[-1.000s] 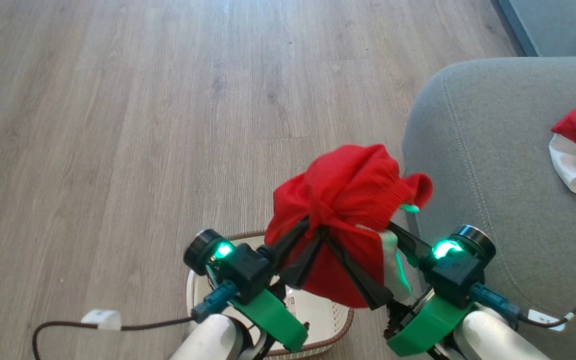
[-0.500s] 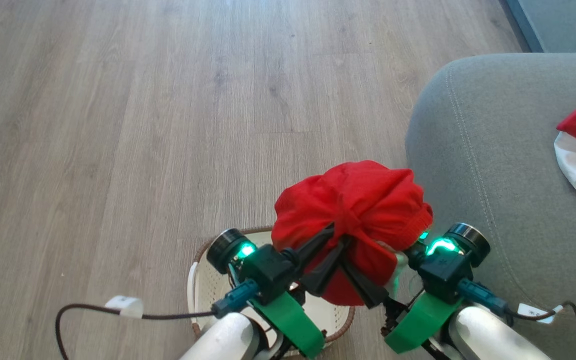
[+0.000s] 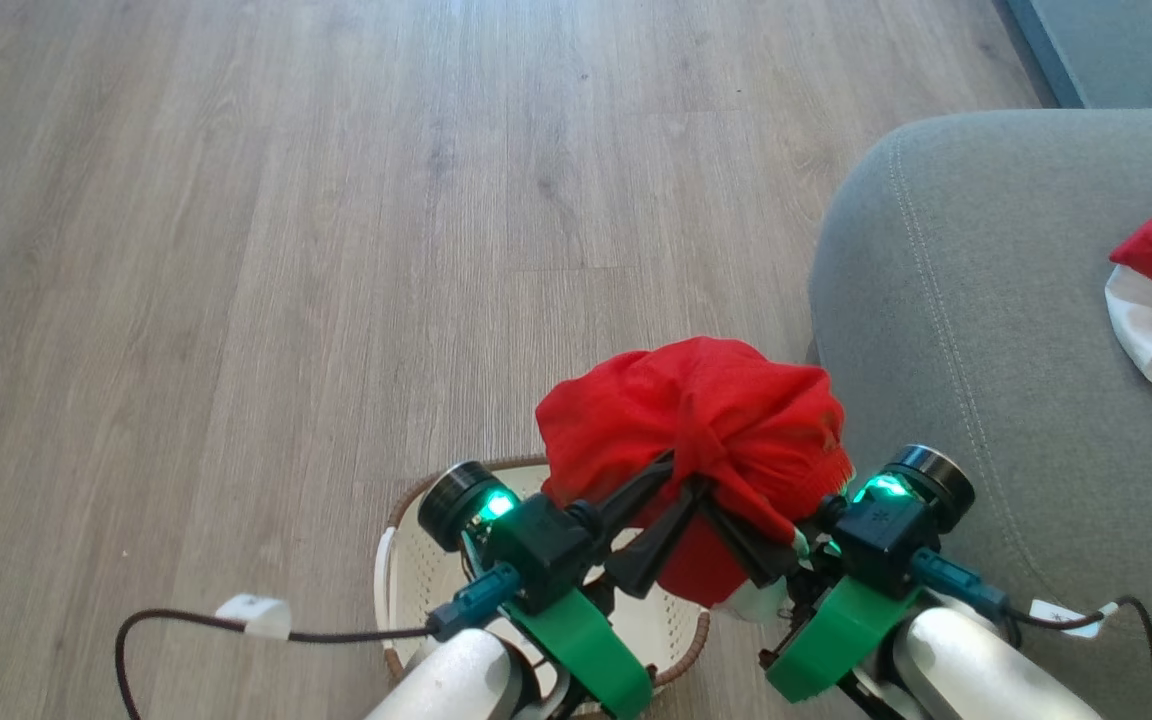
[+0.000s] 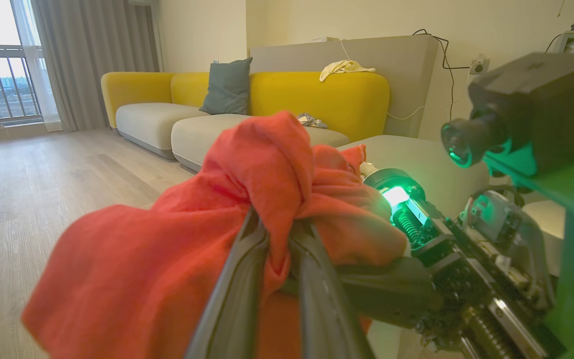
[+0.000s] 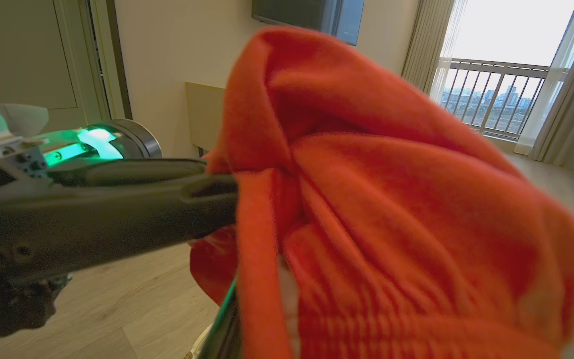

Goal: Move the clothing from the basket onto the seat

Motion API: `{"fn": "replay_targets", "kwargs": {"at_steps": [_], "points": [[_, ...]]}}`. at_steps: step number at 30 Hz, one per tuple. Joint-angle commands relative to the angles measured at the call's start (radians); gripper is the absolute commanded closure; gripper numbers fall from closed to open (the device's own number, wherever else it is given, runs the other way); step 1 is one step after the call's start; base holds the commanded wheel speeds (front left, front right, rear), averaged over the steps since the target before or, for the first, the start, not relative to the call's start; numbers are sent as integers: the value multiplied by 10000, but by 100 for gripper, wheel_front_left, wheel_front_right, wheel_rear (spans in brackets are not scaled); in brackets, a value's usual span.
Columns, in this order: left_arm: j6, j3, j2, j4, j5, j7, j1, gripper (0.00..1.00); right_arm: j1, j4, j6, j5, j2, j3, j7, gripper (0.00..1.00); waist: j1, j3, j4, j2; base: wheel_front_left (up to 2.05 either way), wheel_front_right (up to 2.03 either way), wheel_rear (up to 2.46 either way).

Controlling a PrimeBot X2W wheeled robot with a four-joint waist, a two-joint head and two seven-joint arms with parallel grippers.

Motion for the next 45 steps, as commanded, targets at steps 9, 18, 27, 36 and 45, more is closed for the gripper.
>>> {"fn": "replay_targets", "kwargs": {"at_steps": [9, 18, 27, 36, 45], "points": [[197, 357, -62, -612, -50, -70, -404, 0, -242, -468, -2, -28, 143, -457, -23, 100, 0, -37, -15, 0, 0, 0, 0], [132, 713, -62, -517, 239, -70, 56, 0, 59, -577, -2, -3, 52, -1735, -23, 100, 0, -303, -37, 0, 0, 0, 0], [19, 1116, -62, -137, 679, -70, 558, 0, 471, -580, -2, -395, 10, -3211, -23, 100, 0, -429, -90, 0, 0, 0, 0], [-259, 1499, -62, -34, 885, -70, 934, 0, 886, -385, -2, -452, 74, -4227, -23, 100, 0, -312, -79, 0, 0, 0, 0], [-378, 1729, -62, 202, 889, -70, 1319, 0, 1350, -141, -2, -541, 189, -5183, -23, 100, 0, -140, -63, 0, 0, 0, 0]]}}
